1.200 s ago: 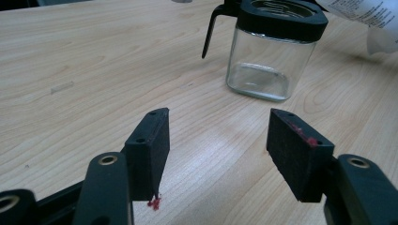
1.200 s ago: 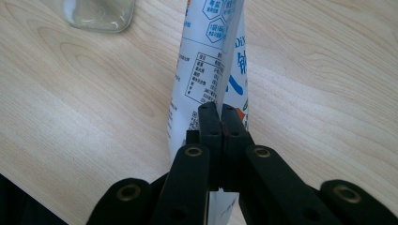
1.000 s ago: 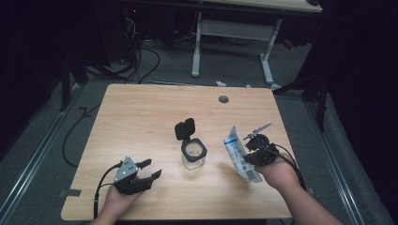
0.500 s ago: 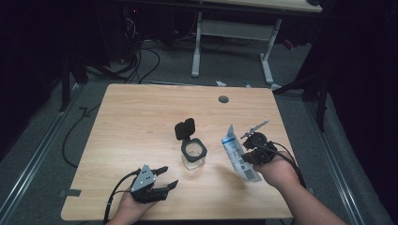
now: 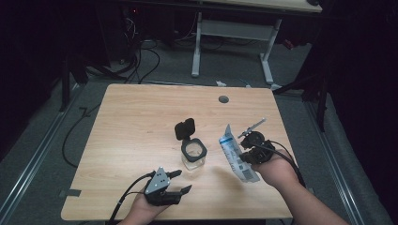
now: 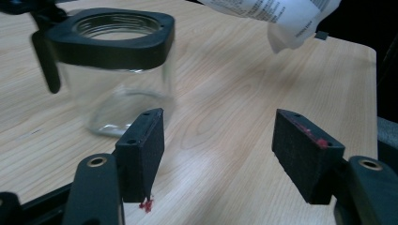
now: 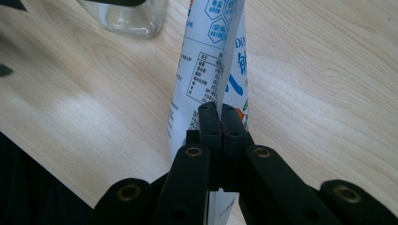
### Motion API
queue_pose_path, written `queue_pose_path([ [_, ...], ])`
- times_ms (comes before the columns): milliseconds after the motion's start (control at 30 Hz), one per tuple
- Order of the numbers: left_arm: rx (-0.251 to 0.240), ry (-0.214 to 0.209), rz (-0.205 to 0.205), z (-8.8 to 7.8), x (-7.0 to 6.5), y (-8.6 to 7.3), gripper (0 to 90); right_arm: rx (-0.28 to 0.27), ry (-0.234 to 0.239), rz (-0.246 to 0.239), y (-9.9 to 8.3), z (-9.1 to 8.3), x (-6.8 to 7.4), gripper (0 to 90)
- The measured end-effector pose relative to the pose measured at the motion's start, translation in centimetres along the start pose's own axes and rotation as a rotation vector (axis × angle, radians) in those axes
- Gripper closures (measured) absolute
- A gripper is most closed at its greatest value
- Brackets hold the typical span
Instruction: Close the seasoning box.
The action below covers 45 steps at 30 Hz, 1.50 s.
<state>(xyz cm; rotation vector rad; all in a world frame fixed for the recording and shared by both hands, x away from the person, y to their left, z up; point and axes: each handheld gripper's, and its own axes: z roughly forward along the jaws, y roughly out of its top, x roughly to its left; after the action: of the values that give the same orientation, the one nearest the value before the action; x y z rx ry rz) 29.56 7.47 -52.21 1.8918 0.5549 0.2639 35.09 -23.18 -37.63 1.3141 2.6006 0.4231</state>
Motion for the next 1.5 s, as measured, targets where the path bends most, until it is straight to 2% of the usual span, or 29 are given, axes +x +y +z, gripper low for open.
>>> queue_pose_path([
  [233, 0.003, -0.023, 0.019, 1.5, -0.9, 0.5, 34.9, -0.008, 0.009, -0.029, 0.6, -0.4, 0.9, 90.0],
  [300, 0.006, -0.032, 0.026, 1.8, -1.1, 0.7, 34.9, -0.005, 0.014, -0.023, 0.8, -0.4, 1.2, 90.0],
  [433, -0.002, -0.046, 0.02, 2.5, -1.4, 1.1, 36.0, 0.002, 0.018, -0.033, 1.1, -0.5, 1.8, 90.0],
  [500, -0.003, -0.054, 0.018, 2.9, -1.5, 1.2, 36.7, 0.0, 0.016, -0.054, 1.3, -0.5, 2.0, 90.0],
  [867, 0.006, -0.091, 0.042, 5.3, -2.7, 1.9, 34.3, -0.012, 0.028, -0.067, 2.4, -0.8, 3.6, 90.0],
  [1033, 0.006, -0.096, 0.064, 6.6, -3.0, 2.4, 33.7, -0.028, 0.034, -0.079, 3.1, -1.2, 4.3, 90.0],
  [1167, 0.013, -0.099, 0.063, 7.5, -3.3, 2.7, 33.3, -0.039, 0.042, -0.086, 3.4, -1.3, 4.9, 90.0],
  [1500, -0.006, -0.089, 0.053, 9.2, -3.8, 3.5, 31.7, -0.049, 0.063, -0.1, 3.9, -1.3, 5.5, 90.0],
])
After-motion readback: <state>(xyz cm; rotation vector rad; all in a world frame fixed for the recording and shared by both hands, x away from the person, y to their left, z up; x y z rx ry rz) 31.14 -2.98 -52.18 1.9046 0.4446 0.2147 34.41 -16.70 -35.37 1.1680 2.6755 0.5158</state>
